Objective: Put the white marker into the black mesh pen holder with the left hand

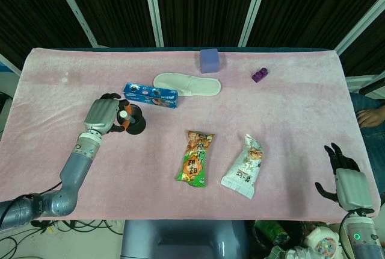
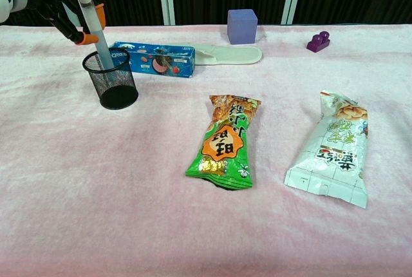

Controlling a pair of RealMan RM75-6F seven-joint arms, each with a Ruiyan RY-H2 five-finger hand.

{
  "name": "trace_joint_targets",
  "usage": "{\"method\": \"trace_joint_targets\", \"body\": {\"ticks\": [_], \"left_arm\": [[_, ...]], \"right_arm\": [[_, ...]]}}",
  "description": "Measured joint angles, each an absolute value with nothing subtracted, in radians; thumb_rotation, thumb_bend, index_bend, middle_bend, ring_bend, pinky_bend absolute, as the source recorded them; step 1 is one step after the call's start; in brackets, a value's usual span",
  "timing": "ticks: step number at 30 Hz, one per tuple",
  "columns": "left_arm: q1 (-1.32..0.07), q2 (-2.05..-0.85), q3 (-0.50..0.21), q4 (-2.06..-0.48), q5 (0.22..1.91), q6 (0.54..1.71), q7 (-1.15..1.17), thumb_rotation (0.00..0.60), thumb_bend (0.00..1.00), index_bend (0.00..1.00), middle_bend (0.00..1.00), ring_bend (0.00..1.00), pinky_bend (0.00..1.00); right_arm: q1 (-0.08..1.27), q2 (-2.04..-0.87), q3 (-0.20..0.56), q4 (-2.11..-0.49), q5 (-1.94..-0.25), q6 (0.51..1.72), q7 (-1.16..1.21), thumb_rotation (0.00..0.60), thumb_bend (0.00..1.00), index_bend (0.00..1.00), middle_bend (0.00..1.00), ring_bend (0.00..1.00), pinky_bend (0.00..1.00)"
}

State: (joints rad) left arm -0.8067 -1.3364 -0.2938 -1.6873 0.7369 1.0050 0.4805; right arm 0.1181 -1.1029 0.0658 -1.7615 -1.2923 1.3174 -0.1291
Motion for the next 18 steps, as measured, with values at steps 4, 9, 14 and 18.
{"method": "trace_joint_targets", "body": {"ticks": [4, 9, 14, 18], "left_arm": [[-0.829, -1.364, -0.272, -1.662, 0.712, 1.033, 0.546, 0.6, 0.42, 0.62, 0.59, 0.18, 0.17], [-0.863, -1.424, -0.242, -1.589, 0.698, 1.064, 0.62, 0.6, 0.42, 0.62, 0.59, 0.18, 0.17], [-0.878, -1.453, -0.222, -1.554, 0.687, 1.077, 0.661, 0.6, 0.42, 0.62, 0.59, 0.18, 0.17], [-0.881, -1.468, -0.211, -1.539, 0.67, 1.081, 0.679, 0.6, 0.42, 0.6, 0.58, 0.18, 0.16]], "right_arm": [[0.118, -1.104, 0.067, -1.76, -1.296, 1.322, -0.131, 0.6, 0.18, 0.0, 0.02, 0.18, 0.16], [0.119, -1.106, 0.068, -1.758, -1.293, 1.322, -0.133, 0.6, 0.18, 0.0, 0.02, 0.18, 0.16], [0.119, -1.105, 0.068, -1.759, -1.293, 1.323, -0.133, 0.6, 0.18, 0.0, 0.02, 0.18, 0.16], [0.119, -1.105, 0.068, -1.759, -1.294, 1.323, -0.132, 0.6, 0.18, 0.0, 0.02, 0.18, 0.16]]}}
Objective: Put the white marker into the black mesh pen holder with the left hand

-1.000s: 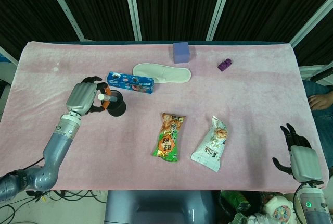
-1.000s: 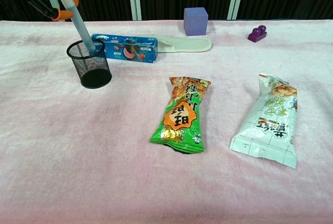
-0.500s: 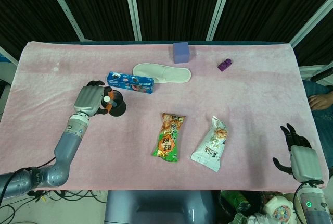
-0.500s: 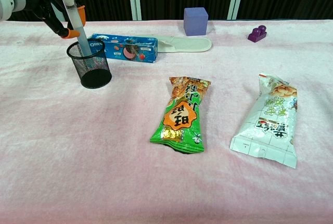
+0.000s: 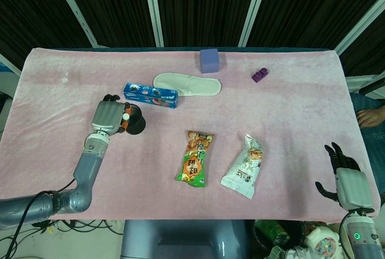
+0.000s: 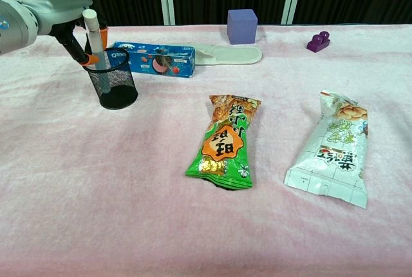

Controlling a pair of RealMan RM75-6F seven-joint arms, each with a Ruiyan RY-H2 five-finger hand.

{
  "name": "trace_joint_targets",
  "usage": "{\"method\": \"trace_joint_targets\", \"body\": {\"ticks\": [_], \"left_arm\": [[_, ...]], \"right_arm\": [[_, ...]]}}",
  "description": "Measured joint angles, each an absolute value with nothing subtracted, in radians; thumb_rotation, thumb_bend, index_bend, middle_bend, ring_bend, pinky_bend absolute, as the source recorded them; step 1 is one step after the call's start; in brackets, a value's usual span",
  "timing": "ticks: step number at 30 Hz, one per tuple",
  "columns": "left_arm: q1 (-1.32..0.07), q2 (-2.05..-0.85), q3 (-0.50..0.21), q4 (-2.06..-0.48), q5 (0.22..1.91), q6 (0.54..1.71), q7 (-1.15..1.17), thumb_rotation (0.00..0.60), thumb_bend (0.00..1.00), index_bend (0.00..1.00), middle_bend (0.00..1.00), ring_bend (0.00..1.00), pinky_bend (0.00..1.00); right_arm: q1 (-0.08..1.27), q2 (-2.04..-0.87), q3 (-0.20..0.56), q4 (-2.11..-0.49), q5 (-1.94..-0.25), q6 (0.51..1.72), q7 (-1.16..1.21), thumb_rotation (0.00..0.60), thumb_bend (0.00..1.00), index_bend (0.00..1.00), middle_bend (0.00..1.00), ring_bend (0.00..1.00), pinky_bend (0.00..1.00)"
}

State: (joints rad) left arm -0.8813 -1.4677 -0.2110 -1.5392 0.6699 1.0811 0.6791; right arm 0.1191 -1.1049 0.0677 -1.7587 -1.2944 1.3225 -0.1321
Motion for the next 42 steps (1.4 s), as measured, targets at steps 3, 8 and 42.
{"method": "trace_joint_targets", "body": {"ticks": [3, 8, 42], "left_arm": [[-0.883, -1.474, -0.21, -1.534, 0.657, 1.076, 0.681, 0.6, 0.42, 0.59, 0.58, 0.18, 0.16], [-0.884, -1.48, -0.215, -1.526, 0.661, 1.051, 0.65, 0.6, 0.42, 0.52, 0.57, 0.18, 0.16], [-0.726, -1.233, -0.193, -1.815, 0.928, 1.28, 0.534, 0.6, 0.21, 0.22, 0.18, 0.0, 0.07]], "right_arm": [[0.119, -1.105, 0.067, -1.759, -1.295, 1.322, -0.132, 0.6, 0.18, 0.0, 0.02, 0.18, 0.16], [0.119, -1.105, 0.067, -1.759, -1.295, 1.322, -0.132, 0.6, 0.18, 0.0, 0.02, 0.18, 0.16], [0.119, -1.105, 0.07, -1.757, -1.293, 1.329, -0.137, 0.6, 0.18, 0.0, 0.02, 0.18, 0.16]]}}
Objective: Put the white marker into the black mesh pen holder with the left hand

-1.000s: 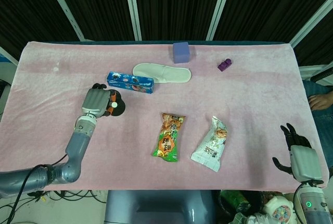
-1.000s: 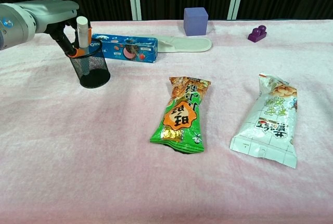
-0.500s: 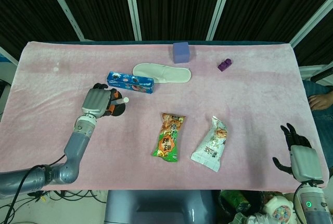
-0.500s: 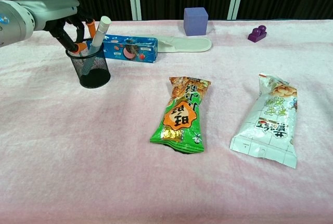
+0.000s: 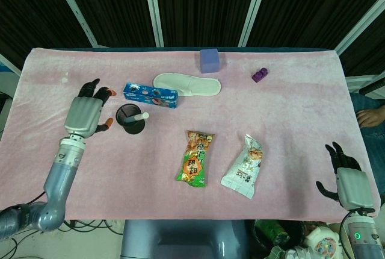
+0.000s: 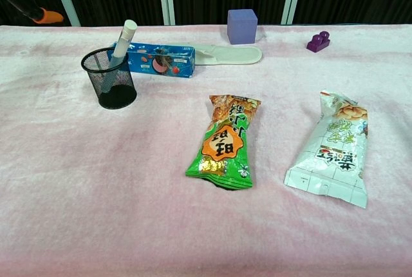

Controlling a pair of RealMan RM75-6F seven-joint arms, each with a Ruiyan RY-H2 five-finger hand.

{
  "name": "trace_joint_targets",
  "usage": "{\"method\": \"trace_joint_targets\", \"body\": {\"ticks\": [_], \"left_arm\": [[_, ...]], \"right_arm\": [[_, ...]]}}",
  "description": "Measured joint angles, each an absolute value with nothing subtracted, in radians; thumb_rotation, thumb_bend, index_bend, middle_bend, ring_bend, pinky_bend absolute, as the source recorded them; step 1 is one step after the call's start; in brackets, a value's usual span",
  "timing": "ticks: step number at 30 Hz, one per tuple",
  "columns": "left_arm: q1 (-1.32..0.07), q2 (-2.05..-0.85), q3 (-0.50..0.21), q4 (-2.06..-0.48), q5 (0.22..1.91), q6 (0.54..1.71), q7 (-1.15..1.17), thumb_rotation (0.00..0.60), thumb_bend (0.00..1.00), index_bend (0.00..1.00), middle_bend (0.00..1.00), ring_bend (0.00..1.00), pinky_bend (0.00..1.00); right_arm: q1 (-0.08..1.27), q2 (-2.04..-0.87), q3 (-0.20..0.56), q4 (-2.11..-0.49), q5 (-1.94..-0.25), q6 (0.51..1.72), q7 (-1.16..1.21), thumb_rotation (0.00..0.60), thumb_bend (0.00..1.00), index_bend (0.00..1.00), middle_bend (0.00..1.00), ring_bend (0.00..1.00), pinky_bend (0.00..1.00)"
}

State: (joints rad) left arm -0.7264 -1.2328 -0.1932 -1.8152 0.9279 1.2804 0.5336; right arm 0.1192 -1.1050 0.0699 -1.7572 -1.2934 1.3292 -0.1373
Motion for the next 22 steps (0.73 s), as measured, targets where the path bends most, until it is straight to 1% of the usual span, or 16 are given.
{"method": "trace_joint_targets", "body": {"ticks": [4, 7, 11, 15, 18, 22], "left_arm": [[-0.627, -1.144, -0.139, -1.9, 1.011, 1.372, 0.512, 0.6, 0.16, 0.18, 0.13, 0.0, 0.03], [-0.544, -1.077, -0.085, -1.957, 1.063, 1.423, 0.48, 0.6, 0.15, 0.17, 0.11, 0.0, 0.01], [-0.452, -1.038, -0.019, -1.979, 1.143, 1.468, 0.42, 0.6, 0.15, 0.16, 0.06, 0.0, 0.0], [-0.355, -1.027, 0.043, -1.945, 1.218, 1.52, 0.361, 0.6, 0.15, 0.15, 0.05, 0.0, 0.0], [-0.306, -1.033, 0.062, -1.897, 1.234, 1.543, 0.319, 0.6, 0.15, 0.15, 0.05, 0.0, 0.0], [-0.264, -1.055, 0.075, -1.815, 1.264, 1.565, 0.224, 0.6, 0.15, 0.15, 0.05, 0.0, 0.0]], "right_arm": [[0.118, -1.108, 0.072, -1.753, -1.297, 1.339, -0.144, 0.6, 0.18, 0.0, 0.02, 0.18, 0.16], [0.118, -1.11, 0.074, -1.744, -1.309, 1.35, -0.151, 0.6, 0.18, 0.0, 0.02, 0.18, 0.16], [0.119, -1.117, 0.076, -1.726, -1.339, 1.372, -0.154, 0.6, 0.18, 0.0, 0.02, 0.18, 0.16], [0.117, -1.131, 0.078, -1.696, -1.375, 1.406, -0.159, 0.6, 0.18, 0.0, 0.02, 0.17, 0.16], [0.113, -1.15, 0.078, -1.672, -1.402, 1.434, -0.175, 0.6, 0.18, 0.0, 0.02, 0.17, 0.16], [0.109, -1.157, 0.074, -1.669, -1.414, 1.441, -0.173, 0.6, 0.18, 0.0, 0.02, 0.17, 0.16]]}}
